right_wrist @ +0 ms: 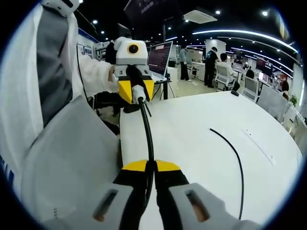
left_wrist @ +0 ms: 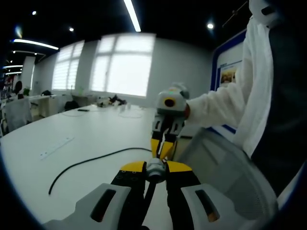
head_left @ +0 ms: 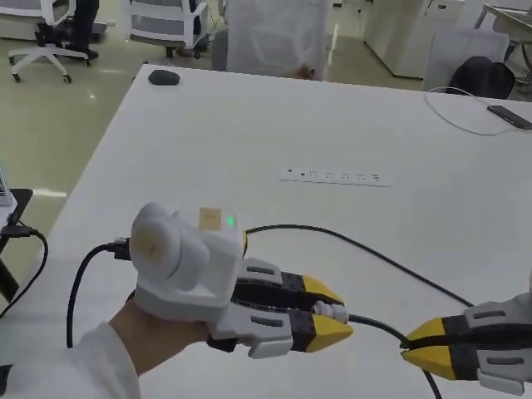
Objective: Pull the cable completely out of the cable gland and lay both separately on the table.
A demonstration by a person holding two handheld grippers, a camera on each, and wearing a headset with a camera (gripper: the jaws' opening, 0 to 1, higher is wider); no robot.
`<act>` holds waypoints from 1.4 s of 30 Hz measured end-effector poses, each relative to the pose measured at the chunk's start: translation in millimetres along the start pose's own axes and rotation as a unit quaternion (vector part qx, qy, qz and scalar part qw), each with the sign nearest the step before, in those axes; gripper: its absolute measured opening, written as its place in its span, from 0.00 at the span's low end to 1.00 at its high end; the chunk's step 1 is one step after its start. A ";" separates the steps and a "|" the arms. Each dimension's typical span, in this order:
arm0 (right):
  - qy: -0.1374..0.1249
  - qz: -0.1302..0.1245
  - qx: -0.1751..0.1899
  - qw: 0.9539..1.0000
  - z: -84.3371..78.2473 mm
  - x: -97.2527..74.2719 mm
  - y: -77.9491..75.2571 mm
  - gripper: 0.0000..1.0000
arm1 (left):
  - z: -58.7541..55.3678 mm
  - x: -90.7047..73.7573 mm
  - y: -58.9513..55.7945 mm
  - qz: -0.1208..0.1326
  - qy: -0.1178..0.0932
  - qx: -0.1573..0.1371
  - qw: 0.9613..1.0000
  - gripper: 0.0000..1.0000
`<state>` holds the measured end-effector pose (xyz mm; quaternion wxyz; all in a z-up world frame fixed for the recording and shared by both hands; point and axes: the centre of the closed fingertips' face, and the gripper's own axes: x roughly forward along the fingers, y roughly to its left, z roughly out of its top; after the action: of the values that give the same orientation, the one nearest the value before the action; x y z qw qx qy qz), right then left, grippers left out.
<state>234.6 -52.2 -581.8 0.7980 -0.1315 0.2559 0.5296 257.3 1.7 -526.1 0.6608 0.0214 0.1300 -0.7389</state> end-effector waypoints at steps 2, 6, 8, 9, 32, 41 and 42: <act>0.001 -0.002 0.000 1.000 -0.4 0.6 -0.8 0.04 | -0.3 0.2 1.1 0.002 0.002 0.000 1.000 0.16; 0.007 -0.004 -0.002 1.000 1.9 0.8 -1.2 0.04 | 0.4 -0.3 2.1 0.004 0.002 -0.002 1.000 0.16; -0.002 -0.008 -0.005 1.000 10.1 -0.3 -2.9 0.06 | 0.4 -0.3 2.6 0.005 0.002 -0.003 1.000 0.16; -0.010 -0.011 -0.006 1.000 15.9 -0.2 -4.0 0.08 | 0.1 0.0 2.7 0.005 0.003 -0.003 1.000 0.16; -0.060 0.028 -0.070 0.995 63.7 29.2 10.0 0.04 | -3.0 4.8 2.4 0.011 0.010 -0.001 1.000 0.16; -0.059 0.025 -0.073 0.995 60.4 27.9 8.5 0.04 | -3.7 3.6 3.4 0.016 0.009 -0.001 1.000 0.16; -0.058 0.025 -0.072 0.995 59.1 27.2 7.9 0.04 | -4.2 2.4 4.2 0.017 0.010 -0.001 1.000 0.16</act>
<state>251.7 0.5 -546.9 0.7866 -0.1517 0.1732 0.5730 260.6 -0.1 -531.3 0.6721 0.0299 0.1371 -0.7270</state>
